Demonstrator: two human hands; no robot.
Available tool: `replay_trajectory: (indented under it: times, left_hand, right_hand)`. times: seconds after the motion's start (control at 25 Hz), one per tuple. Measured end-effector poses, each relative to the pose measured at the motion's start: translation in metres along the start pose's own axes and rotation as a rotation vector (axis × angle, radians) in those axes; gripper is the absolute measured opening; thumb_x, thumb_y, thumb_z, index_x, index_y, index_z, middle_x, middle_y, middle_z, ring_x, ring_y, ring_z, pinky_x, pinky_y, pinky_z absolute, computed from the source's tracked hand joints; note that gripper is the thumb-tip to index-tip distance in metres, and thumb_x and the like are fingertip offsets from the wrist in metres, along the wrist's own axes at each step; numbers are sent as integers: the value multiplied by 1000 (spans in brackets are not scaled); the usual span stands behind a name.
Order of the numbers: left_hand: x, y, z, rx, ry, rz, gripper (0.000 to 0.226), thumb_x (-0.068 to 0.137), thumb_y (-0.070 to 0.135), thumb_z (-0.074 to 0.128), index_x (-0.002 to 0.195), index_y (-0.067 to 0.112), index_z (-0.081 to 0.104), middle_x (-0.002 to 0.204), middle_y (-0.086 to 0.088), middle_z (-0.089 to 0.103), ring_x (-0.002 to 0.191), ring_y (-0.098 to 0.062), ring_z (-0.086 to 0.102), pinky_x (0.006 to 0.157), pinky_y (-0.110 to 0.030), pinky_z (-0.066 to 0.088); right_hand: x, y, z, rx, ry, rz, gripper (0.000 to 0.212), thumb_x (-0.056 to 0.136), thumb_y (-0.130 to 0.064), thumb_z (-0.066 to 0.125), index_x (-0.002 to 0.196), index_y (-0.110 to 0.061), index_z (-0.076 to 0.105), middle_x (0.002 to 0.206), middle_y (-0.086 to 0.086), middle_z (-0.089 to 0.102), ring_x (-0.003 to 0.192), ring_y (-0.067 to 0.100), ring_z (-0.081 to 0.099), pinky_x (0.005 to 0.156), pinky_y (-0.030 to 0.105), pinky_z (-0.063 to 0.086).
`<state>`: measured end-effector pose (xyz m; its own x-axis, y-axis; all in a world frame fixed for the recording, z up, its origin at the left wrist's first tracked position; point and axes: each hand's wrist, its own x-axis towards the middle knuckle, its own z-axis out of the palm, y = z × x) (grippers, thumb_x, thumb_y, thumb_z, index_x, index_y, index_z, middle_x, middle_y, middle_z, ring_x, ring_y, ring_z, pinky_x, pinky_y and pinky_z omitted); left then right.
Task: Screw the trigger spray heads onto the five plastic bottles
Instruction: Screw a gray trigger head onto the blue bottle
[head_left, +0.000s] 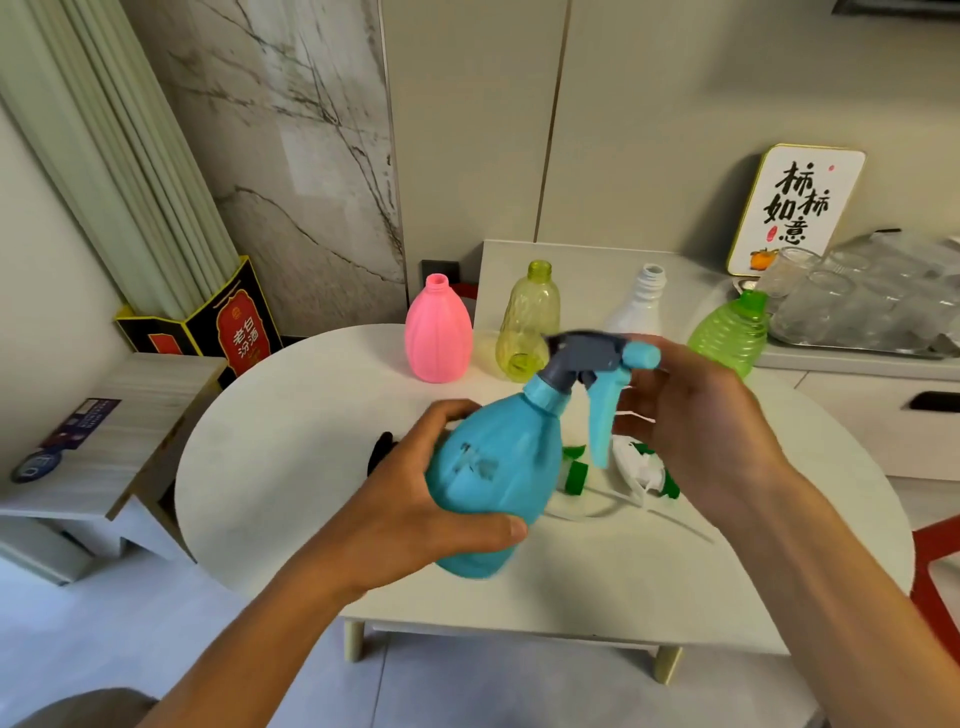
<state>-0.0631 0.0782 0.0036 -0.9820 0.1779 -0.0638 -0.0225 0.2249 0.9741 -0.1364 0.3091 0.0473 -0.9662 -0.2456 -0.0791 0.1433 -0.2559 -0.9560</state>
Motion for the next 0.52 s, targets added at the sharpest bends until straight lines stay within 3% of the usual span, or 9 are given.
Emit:
replay_trajectory:
  times: [0.12, 0.24, 0.36, 0.52]
  left_hand:
    - [-5, 3, 9, -309, -215, -32, 62, 59, 29, 83, 116, 42, 62, 114, 3, 70, 106, -19, 67, 81, -33, 57]
    - [-7, 0, 14, -389, -251, -47, 61, 59, 29, 81, 116, 41, 65, 117, 0, 70, 109, -21, 66, 82, -30, 54]
    - [-7, -2, 12, -367, -220, -33, 60, 60, 29, 81, 117, 41, 64, 118, -1, 69, 110, -22, 66, 85, -34, 55]
    - [-8, -4, 13, -221, -115, -33, 64, 59, 37, 85, 117, 46, 58, 113, 6, 68, 105, -17, 66, 84, -39, 58]
  right_hand:
    - [-2, 18, 6, 219, -333, 14, 41, 83, -13, 53, 121, -8, 67, 123, 16, 69, 116, 33, 63, 102, 48, 44]
    - [-4, 23, 12, 292, -521, -37, 43, 93, -9, 55, 136, -7, 55, 127, 21, 66, 126, 36, 57, 111, 52, 37]
    - [-2, 22, 15, 233, -386, -82, 52, 79, -16, 78, 129, -15, 64, 111, 15, 74, 113, 29, 67, 93, 39, 54]
    - [-3, 28, 28, 194, -167, -18, 66, 62, -11, 84, 125, -17, 64, 89, 5, 74, 88, 18, 72, 75, 28, 57]
